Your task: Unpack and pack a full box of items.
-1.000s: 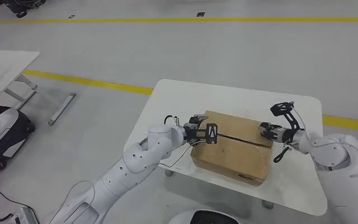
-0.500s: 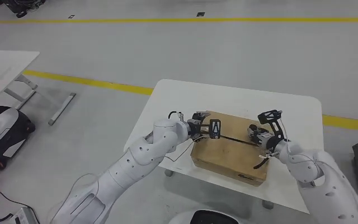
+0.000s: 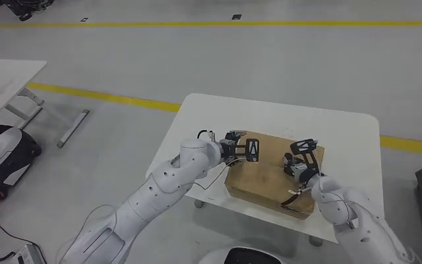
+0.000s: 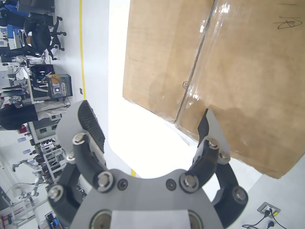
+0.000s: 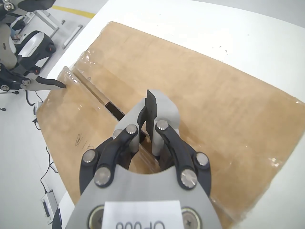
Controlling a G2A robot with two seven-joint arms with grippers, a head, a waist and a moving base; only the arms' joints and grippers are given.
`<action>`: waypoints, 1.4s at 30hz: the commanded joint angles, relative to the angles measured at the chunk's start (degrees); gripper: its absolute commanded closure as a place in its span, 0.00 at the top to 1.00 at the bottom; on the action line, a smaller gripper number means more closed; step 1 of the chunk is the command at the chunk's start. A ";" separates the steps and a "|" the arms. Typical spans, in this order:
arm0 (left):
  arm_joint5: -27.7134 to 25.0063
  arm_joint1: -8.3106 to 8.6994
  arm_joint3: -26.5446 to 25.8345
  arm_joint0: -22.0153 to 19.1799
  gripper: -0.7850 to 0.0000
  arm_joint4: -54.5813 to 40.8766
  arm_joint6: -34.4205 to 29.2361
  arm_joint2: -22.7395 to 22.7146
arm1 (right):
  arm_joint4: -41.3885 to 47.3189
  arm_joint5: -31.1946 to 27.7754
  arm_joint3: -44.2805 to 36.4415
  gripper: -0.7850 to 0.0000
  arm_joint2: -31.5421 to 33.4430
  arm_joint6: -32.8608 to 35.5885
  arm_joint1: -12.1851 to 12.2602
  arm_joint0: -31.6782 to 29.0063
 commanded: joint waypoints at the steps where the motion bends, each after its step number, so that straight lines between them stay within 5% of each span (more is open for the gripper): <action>1: -0.53 0.10 -0.76 0.29 1.00 -0.28 -0.32 -0.63 | -0.84 0.39 0.42 0.00 -0.38 -0.35 -0.19 0.11; 12: -4.69 2.12 -9.91 8.57 1.00 -0.90 -8.50 -9.42 | -1.27 0.27 1.40 0.00 -0.64 -0.53 -0.97 0.25; 18: -6.08 2.98 -10.19 13.55 1.00 4.54 -10.09 -10.32 | -1.59 -0.85 1.51 0.00 -0.28 0.22 -1.15 0.28; 28: -5.77 2.96 -10.15 13.65 1.00 4.28 -9.74 -10.35 | -2.23 -1.41 1.63 0.00 0.49 1.33 -1.36 -0.13; 42: 3.21 1.29 4.60 8.50 1.00 -1.86 1.39 -8.01 | -3.38 -1.85 1.12 0.00 1.21 2.51 -1.65 -0.99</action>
